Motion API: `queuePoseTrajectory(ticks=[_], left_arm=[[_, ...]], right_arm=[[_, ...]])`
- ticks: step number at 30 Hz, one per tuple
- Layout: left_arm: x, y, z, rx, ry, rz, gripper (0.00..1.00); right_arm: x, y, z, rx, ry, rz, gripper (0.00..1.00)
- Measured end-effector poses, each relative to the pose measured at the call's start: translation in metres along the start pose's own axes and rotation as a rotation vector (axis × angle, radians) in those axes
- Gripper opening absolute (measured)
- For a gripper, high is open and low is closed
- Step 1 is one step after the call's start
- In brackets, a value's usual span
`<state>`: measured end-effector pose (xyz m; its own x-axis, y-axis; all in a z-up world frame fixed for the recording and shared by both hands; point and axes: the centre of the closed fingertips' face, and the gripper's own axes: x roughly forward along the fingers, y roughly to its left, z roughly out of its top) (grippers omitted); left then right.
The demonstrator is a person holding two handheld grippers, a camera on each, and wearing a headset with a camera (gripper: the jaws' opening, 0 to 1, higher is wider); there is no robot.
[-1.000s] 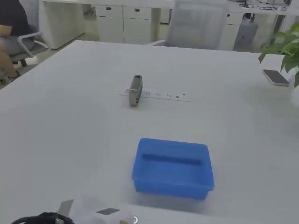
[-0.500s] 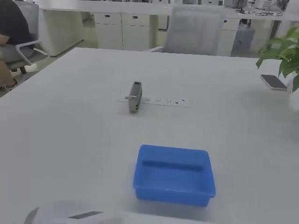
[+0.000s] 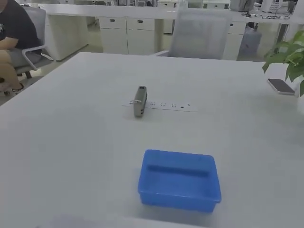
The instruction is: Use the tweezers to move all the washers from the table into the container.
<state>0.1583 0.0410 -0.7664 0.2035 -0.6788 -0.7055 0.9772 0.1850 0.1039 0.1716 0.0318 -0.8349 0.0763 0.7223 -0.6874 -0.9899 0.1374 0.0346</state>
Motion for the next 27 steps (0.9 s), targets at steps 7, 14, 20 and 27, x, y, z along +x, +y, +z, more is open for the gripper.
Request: queuePoseTrajectory(ticks=[7,14,20,27], left_arm=[[0.001,-0.002,0.005,0.049,0.008,-0.01,0.0],[0.003,-0.003,0.014,0.082,0.016,-0.047,0.0],[0.006,-0.002,0.019,0.081,0.025,-0.067,0.0],[0.011,-0.001,0.028,0.066,0.0,-0.07,0.0]], right_arm=[[0.001,0.001,0.0,0.0,-0.006,0.012,0.08],[0.004,0.009,0.003,-0.033,0.011,0.069,0.15],[0.0,0.012,-0.004,-0.158,0.115,0.139,0.14],[-0.009,0.01,0.0,-0.225,0.141,0.126,0.1]])
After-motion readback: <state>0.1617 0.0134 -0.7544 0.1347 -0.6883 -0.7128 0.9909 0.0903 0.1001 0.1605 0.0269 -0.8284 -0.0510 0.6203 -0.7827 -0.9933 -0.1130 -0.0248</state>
